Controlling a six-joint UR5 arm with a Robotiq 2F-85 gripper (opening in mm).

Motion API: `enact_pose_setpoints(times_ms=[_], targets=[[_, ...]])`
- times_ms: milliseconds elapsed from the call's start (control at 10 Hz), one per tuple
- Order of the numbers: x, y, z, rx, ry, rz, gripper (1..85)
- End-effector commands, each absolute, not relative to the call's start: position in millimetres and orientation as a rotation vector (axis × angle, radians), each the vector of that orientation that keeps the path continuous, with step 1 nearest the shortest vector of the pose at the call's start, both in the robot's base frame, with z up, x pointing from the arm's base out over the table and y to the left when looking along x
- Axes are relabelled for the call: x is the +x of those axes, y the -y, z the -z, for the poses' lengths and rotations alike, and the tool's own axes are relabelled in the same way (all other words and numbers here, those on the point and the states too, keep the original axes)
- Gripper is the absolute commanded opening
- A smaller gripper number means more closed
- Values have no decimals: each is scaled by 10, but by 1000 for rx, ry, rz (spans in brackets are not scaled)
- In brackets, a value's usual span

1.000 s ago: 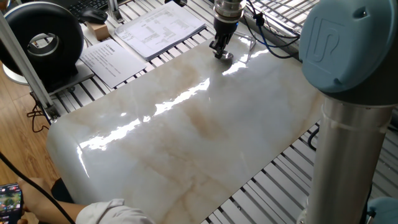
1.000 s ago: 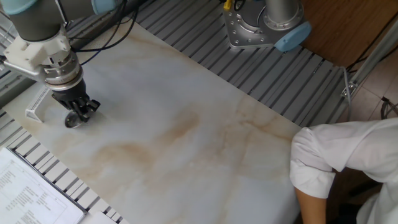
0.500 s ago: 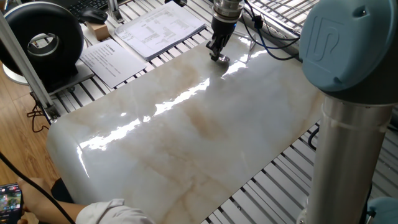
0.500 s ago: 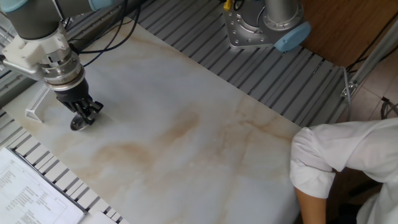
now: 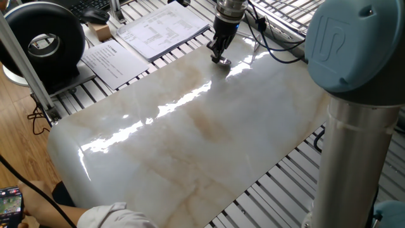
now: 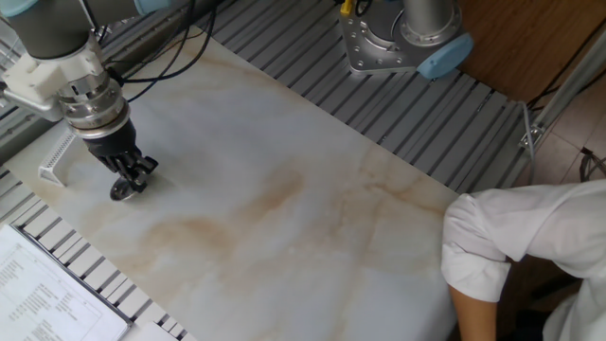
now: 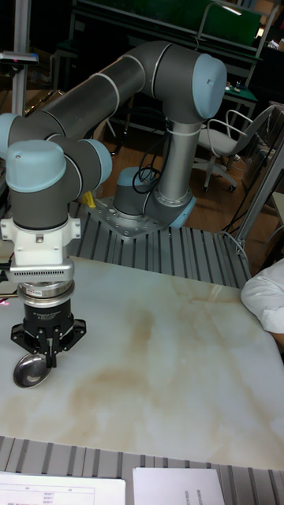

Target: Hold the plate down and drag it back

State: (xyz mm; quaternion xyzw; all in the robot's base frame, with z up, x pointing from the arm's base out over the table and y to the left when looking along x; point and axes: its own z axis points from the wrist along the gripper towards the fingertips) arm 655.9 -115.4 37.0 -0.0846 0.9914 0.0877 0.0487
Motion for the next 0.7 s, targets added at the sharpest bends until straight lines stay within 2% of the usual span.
enact_pose_setpoints(times_ms=[0,300,600], targets=[[6557,1041,-411,-220,-3016,-345,10],[6551,1024,-416,-157,-3021,-348,10],[6426,753,-434,-73,-3006,-363,10]])
